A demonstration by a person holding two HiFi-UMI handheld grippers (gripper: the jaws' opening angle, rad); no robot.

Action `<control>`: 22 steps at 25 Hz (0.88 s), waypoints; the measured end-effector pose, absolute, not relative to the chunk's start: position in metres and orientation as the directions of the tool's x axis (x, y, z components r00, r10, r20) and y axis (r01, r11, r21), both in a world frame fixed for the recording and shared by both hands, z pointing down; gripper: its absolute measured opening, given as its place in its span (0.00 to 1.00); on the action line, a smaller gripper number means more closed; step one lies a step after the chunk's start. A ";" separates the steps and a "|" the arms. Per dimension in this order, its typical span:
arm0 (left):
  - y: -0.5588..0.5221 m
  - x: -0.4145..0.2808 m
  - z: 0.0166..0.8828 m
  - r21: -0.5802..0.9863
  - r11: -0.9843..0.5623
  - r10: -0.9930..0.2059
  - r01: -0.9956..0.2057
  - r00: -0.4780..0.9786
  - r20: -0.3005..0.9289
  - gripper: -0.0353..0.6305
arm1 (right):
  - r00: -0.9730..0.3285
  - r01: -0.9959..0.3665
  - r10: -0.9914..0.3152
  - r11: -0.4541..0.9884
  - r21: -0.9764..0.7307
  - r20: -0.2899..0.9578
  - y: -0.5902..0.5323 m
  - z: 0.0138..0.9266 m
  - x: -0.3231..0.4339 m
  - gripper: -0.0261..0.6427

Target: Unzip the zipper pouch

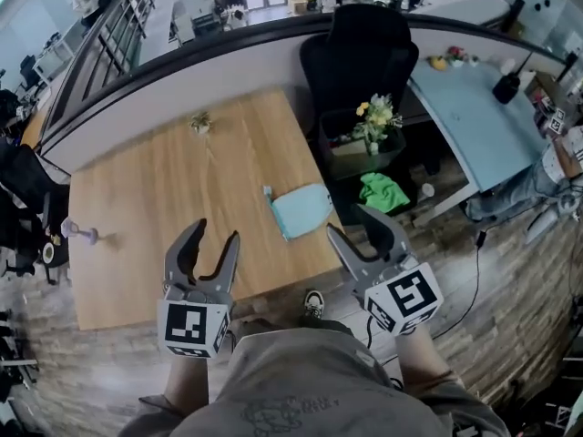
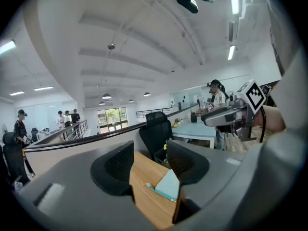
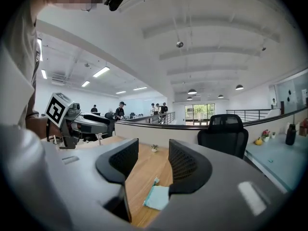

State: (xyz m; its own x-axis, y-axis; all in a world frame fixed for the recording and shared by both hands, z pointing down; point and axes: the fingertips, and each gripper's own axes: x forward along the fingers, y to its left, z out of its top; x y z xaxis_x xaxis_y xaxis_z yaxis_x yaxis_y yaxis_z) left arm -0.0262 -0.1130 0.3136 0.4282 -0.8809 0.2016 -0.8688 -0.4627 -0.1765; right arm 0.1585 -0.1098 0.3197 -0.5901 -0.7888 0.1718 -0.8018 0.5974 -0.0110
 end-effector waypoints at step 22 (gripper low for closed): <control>-0.152 -0.048 0.339 -0.132 -0.457 -0.871 -0.880 0.412 0.267 0.35 | -0.644 -0.761 -0.740 0.645 -0.068 0.195 -0.156 0.350 0.129 0.33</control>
